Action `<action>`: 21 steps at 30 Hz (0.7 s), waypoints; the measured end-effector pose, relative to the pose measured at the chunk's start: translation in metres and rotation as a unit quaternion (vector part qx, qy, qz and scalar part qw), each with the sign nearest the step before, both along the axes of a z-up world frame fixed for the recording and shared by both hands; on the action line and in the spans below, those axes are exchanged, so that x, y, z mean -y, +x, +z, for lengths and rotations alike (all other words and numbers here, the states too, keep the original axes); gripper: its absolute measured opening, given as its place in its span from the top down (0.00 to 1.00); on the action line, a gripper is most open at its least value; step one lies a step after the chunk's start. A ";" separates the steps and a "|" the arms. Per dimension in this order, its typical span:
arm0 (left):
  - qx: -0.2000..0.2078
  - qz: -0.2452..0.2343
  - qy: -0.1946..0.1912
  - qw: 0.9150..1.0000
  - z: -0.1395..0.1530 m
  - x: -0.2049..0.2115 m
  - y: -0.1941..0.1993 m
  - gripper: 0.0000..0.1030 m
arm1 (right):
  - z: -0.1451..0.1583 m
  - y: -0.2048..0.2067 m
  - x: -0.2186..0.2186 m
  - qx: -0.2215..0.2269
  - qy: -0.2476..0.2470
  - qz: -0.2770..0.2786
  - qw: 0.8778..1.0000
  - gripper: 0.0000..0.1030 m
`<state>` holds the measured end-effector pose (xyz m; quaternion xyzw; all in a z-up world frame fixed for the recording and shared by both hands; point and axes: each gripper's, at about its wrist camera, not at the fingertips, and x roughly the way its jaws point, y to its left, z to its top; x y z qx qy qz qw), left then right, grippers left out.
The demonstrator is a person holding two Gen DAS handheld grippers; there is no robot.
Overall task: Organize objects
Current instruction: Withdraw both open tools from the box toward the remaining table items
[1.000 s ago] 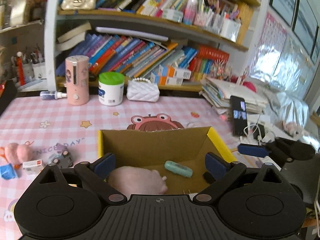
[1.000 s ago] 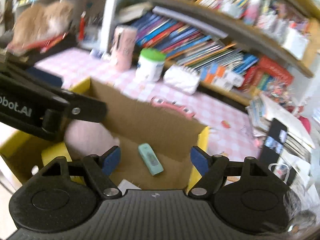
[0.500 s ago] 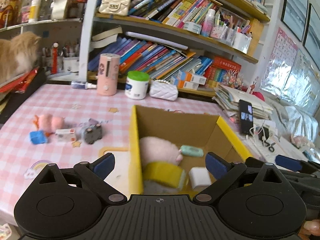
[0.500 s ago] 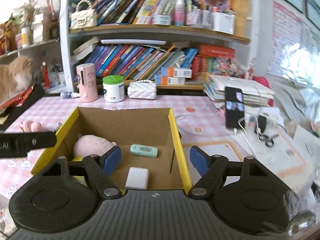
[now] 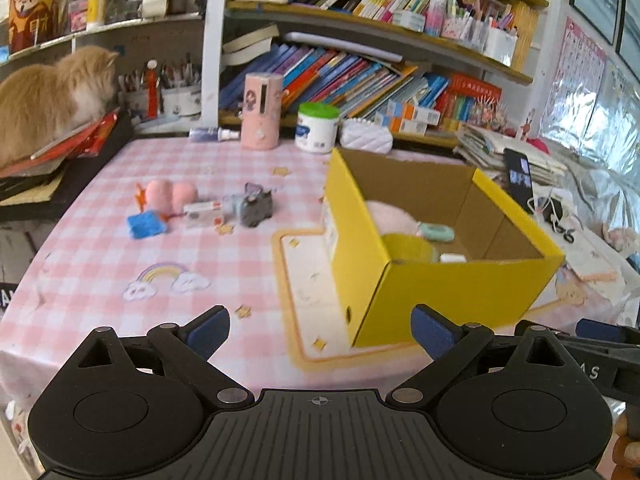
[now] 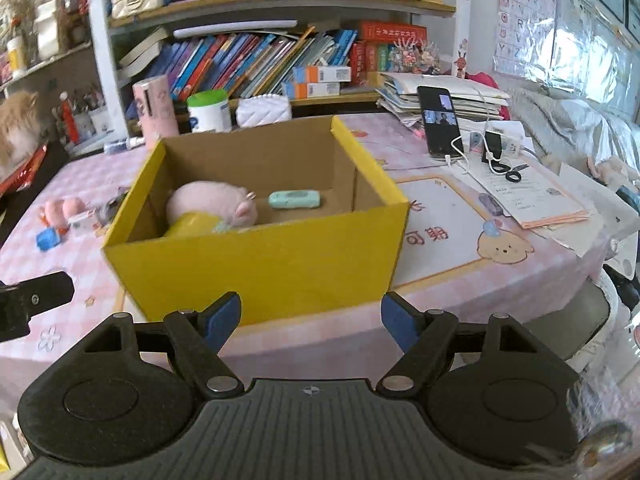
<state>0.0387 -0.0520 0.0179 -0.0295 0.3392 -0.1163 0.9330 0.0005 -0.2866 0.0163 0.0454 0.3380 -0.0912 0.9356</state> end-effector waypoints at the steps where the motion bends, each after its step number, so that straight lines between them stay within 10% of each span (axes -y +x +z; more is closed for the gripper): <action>1: -0.004 -0.001 0.001 1.000 -0.001 -0.005 -0.003 0.04 | -0.001 -0.003 -0.006 -0.002 -0.005 0.003 1.000 0.25; 21: -0.054 0.002 0.016 0.998 -0.022 -0.077 -0.040 0.04 | -0.024 -0.043 -0.100 -0.054 -0.019 0.044 0.997 0.20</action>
